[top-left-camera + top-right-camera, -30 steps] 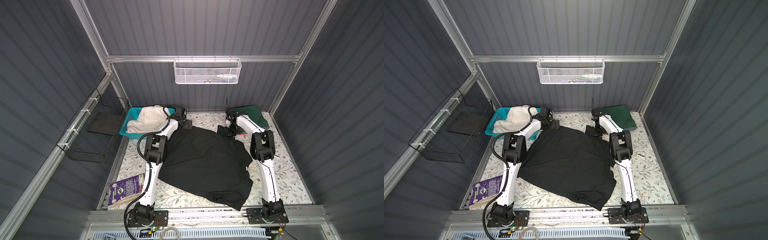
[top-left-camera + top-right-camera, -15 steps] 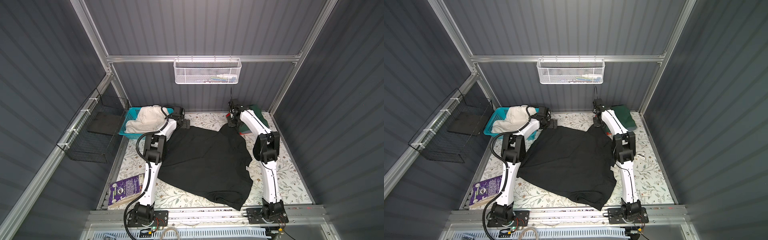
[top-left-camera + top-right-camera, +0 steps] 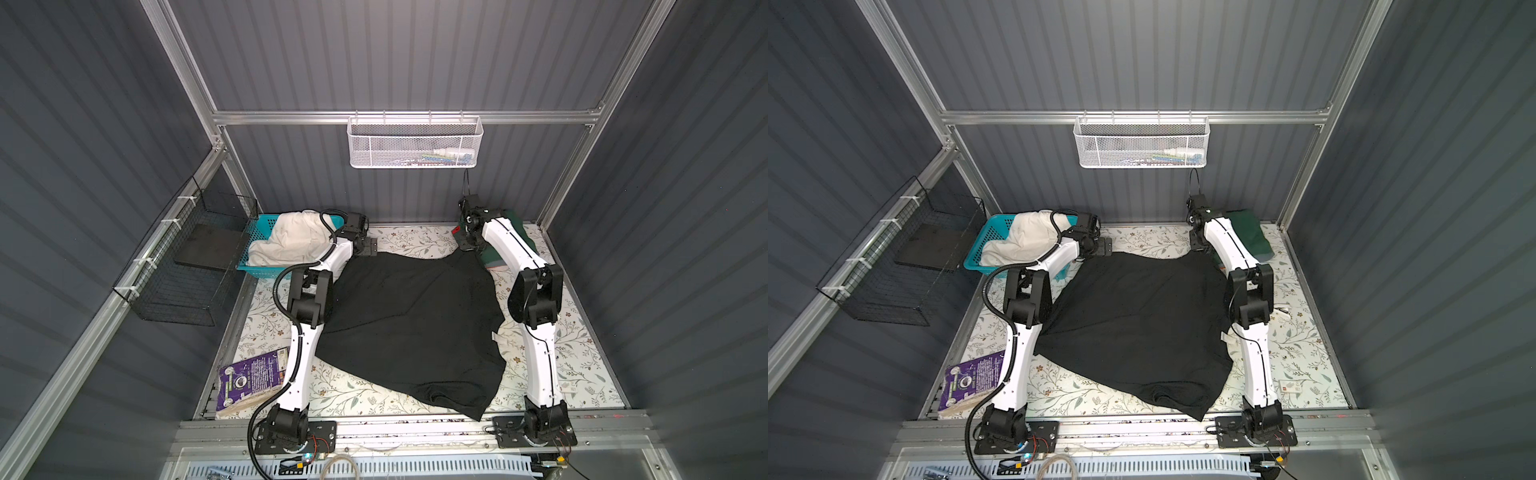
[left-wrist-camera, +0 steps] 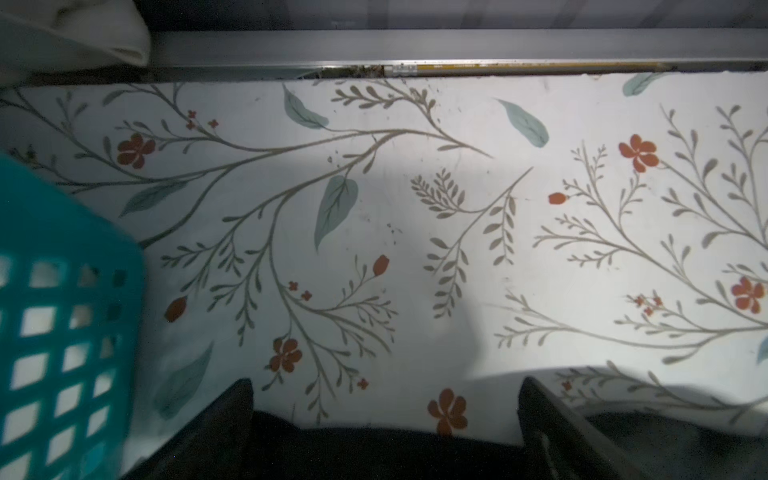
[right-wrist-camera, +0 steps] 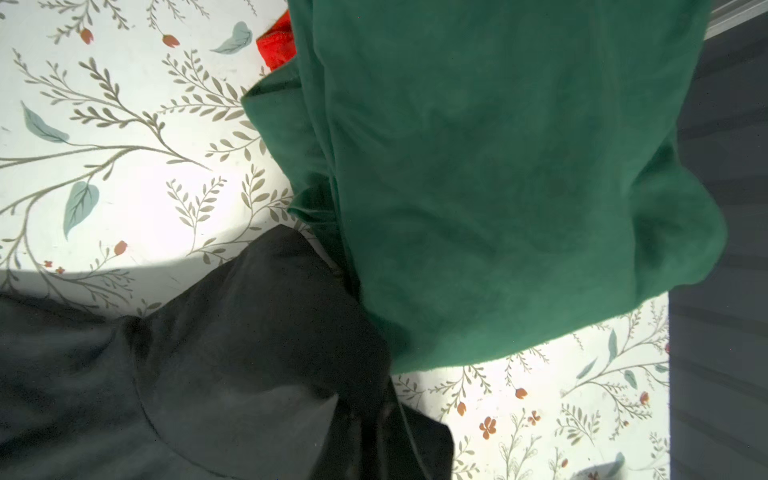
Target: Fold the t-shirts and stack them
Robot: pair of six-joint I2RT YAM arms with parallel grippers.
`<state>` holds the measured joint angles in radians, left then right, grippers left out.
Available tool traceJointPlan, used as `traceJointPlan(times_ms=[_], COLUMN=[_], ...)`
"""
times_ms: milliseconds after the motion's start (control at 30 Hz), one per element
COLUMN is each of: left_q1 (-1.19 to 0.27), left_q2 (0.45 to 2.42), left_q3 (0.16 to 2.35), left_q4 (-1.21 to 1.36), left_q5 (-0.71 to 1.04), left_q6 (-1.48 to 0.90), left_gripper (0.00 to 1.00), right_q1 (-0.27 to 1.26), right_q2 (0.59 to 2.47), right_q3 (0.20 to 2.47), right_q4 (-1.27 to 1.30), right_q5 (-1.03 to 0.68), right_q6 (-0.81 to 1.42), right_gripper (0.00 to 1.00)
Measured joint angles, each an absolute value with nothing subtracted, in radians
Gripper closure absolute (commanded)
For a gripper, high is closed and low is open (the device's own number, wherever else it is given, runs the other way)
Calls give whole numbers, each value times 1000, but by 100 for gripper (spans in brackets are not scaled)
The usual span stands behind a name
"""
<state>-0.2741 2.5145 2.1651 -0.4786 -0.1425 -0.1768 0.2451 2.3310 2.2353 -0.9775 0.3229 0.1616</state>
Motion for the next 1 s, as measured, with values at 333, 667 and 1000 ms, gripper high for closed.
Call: traceJointPlan(times_ms=[333, 667, 1000], left_q1=[-273, -265, -262], left_q2=[2537, 2516, 2510], left_q3=[2156, 2109, 2103], left_q4=[-460, -404, -402], left_q5=[-204, -149, -128], left_q6=[-208, -211, -183], left_gripper=[0, 27, 87], right_q1=[245, 245, 245], right_q2=[2282, 2282, 2282], right_q3=[2160, 2156, 2156], right_q4=[-976, -974, -973], right_q5=[294, 241, 206], right_q6=[184, 192, 193], right_gripper=[100, 100, 100])
